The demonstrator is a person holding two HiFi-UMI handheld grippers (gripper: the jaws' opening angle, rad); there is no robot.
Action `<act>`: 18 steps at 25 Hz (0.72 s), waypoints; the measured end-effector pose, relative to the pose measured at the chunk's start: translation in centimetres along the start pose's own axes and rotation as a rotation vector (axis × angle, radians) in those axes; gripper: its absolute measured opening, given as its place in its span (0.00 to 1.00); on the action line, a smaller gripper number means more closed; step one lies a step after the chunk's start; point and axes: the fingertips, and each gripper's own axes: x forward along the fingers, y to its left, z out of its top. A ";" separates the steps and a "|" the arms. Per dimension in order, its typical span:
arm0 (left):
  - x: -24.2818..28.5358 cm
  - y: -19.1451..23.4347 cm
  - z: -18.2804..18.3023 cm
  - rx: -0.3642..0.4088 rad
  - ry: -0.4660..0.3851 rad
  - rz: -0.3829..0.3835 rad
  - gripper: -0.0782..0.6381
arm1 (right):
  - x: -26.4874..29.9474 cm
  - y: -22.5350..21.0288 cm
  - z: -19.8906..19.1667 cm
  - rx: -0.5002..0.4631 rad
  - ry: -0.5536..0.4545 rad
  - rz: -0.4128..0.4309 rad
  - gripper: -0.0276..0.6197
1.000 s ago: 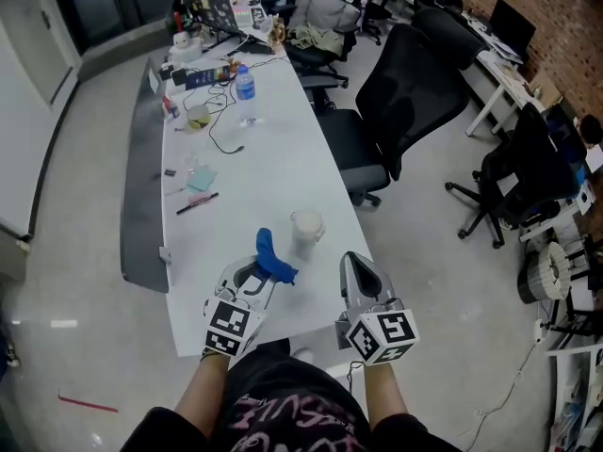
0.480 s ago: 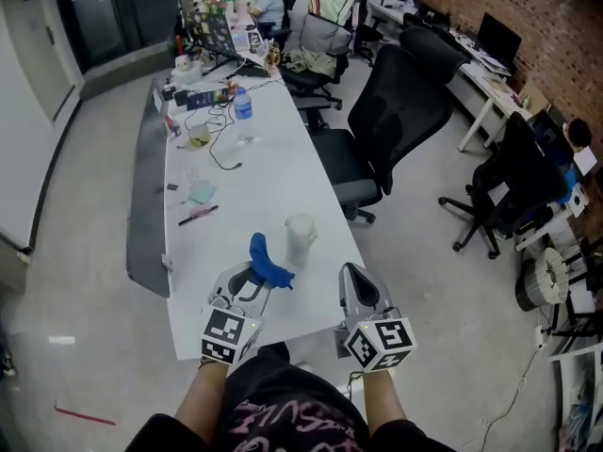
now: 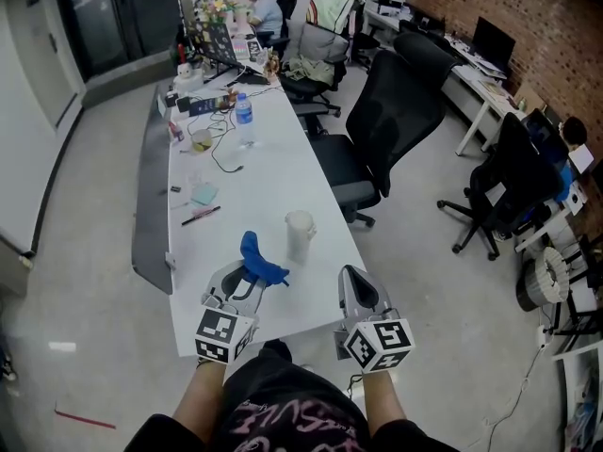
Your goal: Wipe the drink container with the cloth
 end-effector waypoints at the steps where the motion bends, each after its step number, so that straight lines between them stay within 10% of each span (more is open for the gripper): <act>1: -0.1 0.0 0.1 0.003 -0.004 0.002 0.23 | -0.1 0.1 0.0 -0.003 -0.002 0.001 0.03; 18: -2.0 -1.0 1.1 0.037 -0.033 0.019 0.23 | -2.4 0.8 0.3 -0.039 -0.020 0.007 0.03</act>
